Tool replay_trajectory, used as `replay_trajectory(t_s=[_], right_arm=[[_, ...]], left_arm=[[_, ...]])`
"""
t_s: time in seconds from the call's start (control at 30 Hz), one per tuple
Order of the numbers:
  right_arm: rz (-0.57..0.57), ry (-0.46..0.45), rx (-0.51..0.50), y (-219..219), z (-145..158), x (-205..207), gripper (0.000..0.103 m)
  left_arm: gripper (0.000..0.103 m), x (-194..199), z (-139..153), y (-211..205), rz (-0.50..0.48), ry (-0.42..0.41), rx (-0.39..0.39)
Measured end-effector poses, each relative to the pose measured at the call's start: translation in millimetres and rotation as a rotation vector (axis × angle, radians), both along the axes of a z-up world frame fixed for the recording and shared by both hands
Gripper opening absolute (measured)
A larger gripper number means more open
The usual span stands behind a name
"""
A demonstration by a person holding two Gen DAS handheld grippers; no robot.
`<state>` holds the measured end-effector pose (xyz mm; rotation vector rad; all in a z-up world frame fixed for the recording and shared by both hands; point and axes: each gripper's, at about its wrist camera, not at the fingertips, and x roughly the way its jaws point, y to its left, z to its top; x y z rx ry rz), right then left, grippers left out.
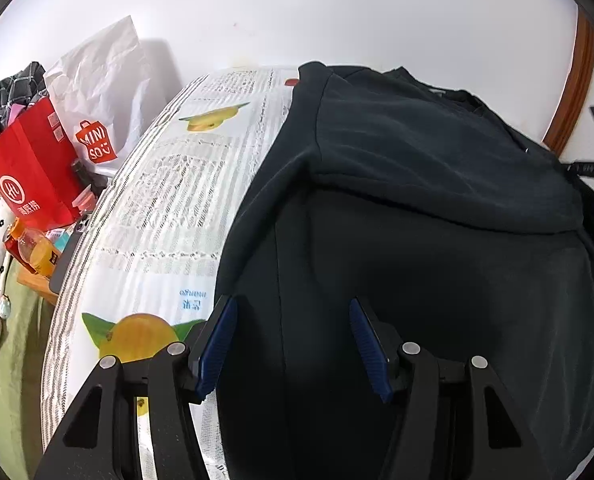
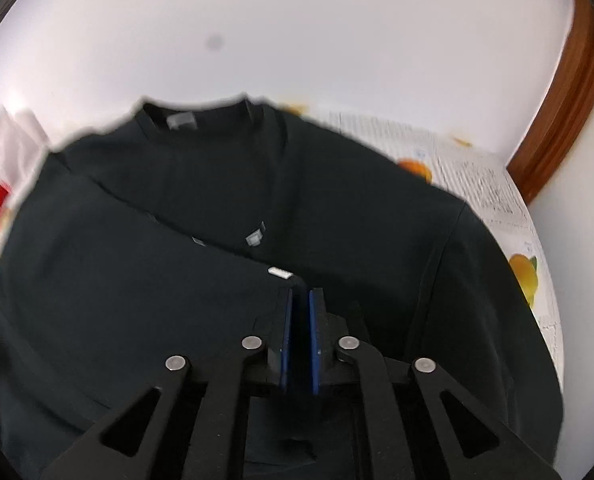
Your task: Fold small clothes
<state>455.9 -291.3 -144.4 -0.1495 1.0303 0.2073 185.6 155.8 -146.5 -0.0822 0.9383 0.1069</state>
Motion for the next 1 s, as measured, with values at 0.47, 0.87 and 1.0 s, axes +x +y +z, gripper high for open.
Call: replay_trajectory(t_s=[0.47,0.87,1.0], right_arm=[[0.313,-0.088,0.150,199,49,16,0.044],[0.456,0.079,0.313,339,-9,90,0.046],[0.495,0.103,0.376,347,-12,95,0.010]], left_arm=[[0.052,47,18,5,-0.015,-0.058,0.071],[0.029,77,-5,18,-0.073,-0.075,-0.028],[0.015,72,-2,32,-0.065,-0.120,-0.148]])
